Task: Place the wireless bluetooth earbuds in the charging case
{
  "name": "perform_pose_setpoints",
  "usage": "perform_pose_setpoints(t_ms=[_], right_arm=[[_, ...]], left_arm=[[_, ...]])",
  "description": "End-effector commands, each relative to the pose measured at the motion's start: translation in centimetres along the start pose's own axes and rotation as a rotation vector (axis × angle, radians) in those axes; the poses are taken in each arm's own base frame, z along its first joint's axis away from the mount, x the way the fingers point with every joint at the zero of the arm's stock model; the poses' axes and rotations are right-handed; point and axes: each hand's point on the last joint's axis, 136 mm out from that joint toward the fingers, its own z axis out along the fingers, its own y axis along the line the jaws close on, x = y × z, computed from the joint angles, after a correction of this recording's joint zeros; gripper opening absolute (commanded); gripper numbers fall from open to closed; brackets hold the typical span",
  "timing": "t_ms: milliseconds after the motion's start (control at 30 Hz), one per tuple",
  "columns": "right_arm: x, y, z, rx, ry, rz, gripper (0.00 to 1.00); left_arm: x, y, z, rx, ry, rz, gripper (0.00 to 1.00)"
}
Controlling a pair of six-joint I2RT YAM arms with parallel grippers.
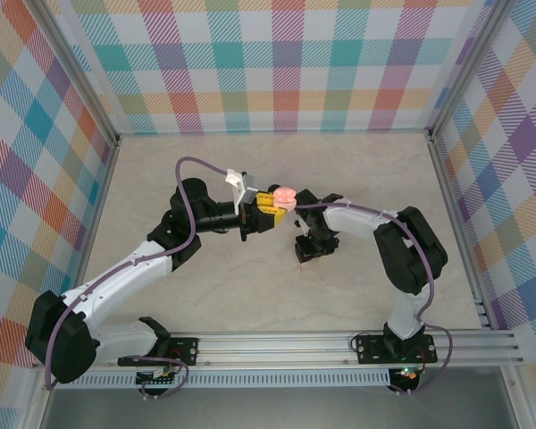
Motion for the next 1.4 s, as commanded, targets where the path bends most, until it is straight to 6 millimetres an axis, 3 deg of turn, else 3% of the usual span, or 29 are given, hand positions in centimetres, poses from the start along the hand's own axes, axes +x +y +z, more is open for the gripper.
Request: perform_pose_setpoints(t_ms=[0,667,1133,1367], right_arm=[[0.2,-0.1,-0.7,-0.004,0.021,0.136,0.5],[-0.1,-0.6,0.2,0.047,0.075,0.281,0.37],[0.3,-0.8,1.4,0.064,0.115,0.281,0.34],[0.6,-0.7,2.4,0.064,0.138,0.275,0.28]], left_arm=[[-0.8,-0.8,-0.2,0.015,-0.024,0.025,0.24],[-0.9,-0.8,-0.1,0.019,-0.025,0.025,0.24],[-0.8,-0.8,0.0,0.021,-0.021,0.02,0.24],[-0.8,-0.9,-0.1,0.021,-0.022,0.019,0.24]])
